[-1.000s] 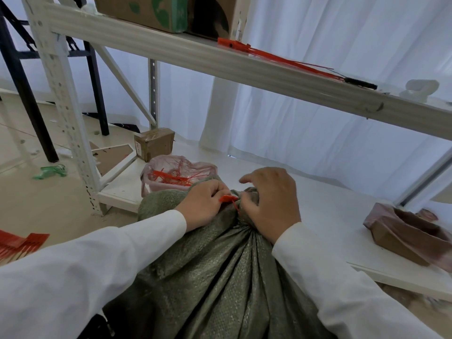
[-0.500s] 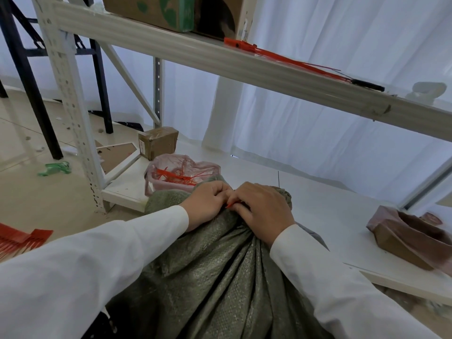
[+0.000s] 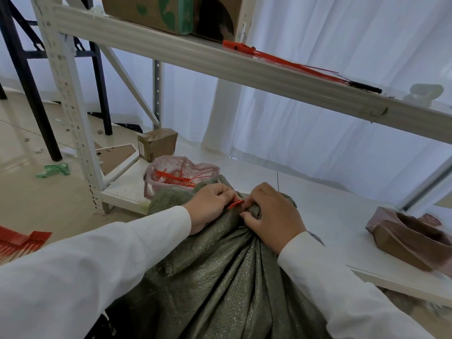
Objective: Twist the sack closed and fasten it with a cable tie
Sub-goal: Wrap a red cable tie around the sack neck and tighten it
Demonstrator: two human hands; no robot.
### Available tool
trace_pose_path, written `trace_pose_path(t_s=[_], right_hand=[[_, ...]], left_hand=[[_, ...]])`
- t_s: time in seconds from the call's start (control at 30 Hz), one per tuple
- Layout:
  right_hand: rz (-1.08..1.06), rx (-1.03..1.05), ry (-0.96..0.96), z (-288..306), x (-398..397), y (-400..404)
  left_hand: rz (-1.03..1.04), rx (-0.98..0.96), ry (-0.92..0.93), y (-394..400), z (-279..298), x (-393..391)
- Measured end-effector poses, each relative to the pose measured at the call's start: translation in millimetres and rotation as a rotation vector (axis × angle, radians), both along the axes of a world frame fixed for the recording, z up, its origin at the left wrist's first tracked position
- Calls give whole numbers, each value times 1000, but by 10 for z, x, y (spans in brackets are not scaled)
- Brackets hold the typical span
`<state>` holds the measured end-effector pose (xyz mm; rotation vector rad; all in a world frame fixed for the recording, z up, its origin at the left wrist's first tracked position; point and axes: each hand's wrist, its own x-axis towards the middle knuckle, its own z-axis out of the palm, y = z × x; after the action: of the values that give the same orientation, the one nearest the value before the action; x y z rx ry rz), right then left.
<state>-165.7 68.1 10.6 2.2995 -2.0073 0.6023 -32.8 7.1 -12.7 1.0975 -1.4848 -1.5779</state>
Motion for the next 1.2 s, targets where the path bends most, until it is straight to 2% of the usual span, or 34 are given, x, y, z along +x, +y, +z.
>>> trace_pose_path(t_s=[0.07, 0.13, 0.27, 0.47, 0.67, 0.8, 0.93, 1.07, 1.2], right_hand=[[-50, -10, 143, -25, 0, 9], [-52, -15, 207, -42, -7, 15], [-9, 52, 184, -47, -56, 14], [-89, 64, 91, -72, -33, -22], [-143, 74, 76, -112, 10, -65], [-145, 76, 93, -103, 39, -57], [-116, 79, 86, -53, 52, -44], [-49, 120, 145, 32, 10, 34], [-76, 2, 208, -58, -6, 95]], left_hand=[[15, 36, 11, 30, -2, -23], [53, 41, 12, 48, -23, -51], [123, 11, -8, 62, -61, -99], [58, -106, -77, 55, -76, -71], [25, 3, 79, 14, -105, -59], [-123, 19, 36, 8, -94, -16], [-32, 29, 32, 31, -95, -20], [52, -67, -93, 39, -96, -31], [101, -118, -150, 19, -107, -69]])
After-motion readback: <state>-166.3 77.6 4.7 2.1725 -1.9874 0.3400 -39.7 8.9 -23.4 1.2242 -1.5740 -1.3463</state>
